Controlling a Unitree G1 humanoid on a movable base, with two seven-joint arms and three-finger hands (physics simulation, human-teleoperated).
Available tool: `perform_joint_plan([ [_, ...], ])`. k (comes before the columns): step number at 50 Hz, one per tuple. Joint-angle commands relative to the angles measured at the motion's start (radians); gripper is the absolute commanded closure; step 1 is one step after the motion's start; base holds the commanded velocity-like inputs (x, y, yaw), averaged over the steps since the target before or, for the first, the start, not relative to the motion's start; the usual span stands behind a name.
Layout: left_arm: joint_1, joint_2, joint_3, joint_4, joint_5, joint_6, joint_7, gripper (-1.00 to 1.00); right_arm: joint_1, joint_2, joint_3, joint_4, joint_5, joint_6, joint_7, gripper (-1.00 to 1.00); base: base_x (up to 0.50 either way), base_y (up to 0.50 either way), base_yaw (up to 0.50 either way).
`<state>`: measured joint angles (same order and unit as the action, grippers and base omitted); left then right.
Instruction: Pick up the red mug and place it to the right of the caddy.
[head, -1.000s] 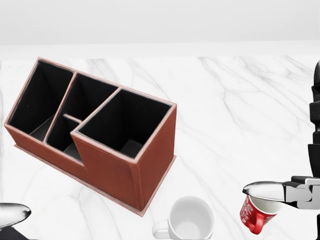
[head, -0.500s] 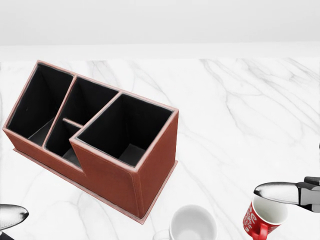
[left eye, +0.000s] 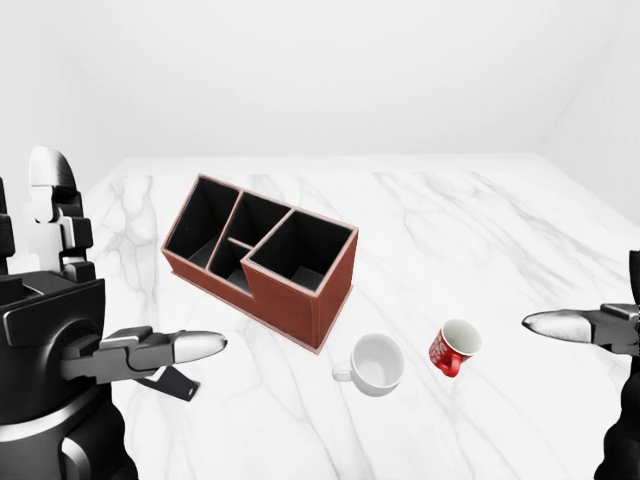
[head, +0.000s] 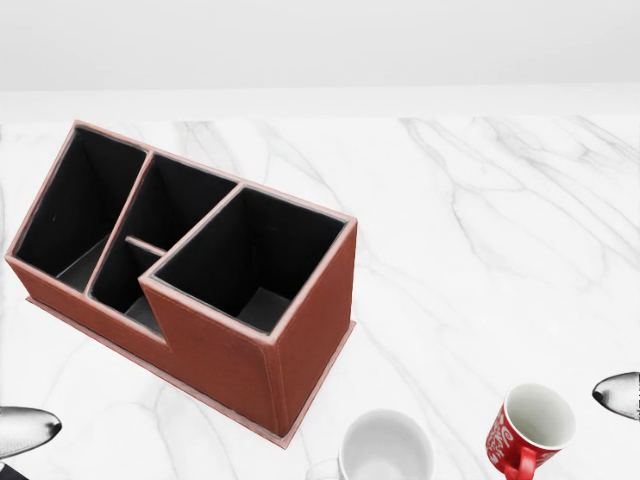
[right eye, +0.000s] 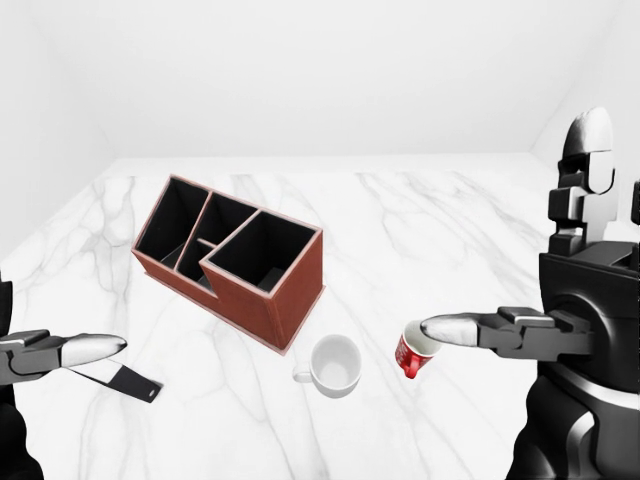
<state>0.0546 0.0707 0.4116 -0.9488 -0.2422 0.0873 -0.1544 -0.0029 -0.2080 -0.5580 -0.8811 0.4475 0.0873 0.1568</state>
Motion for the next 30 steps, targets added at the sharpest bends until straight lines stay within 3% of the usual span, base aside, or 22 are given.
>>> perform_joint_plan([
  [1, 0.013, -0.005, 0.009, 0.012, -0.006, 0.000, -0.010, -1.00, -0.028, -0.071, -0.022, 0.039, -0.137, 0.000, 0.128, -0.96, 0.00, 0.00, 0.00],
  [7, 0.019, -0.006, 0.013, 0.027, -0.011, 0.000, -0.013, -1.00, -0.082, -0.085, -0.061, 0.038, -0.187, 0.000, 0.191, -0.96, 0.00, 0.00, 0.00],
  [20, 0.023, -0.010, 0.009, 0.033, -0.001, 0.000, -0.018, -1.00, -0.032, -0.050, -0.030, 0.047, -0.261, 0.000, 0.257, -0.96, 0.00, 0.00, 0.00],
  [30, 0.013, 0.000, 0.035, 0.017, -0.021, 0.000, -0.013, -1.00, -0.073, -0.072, -0.005, 0.071, -0.313, 0.000, 0.307, -0.97, 0.00, 0.00, 0.00],
])
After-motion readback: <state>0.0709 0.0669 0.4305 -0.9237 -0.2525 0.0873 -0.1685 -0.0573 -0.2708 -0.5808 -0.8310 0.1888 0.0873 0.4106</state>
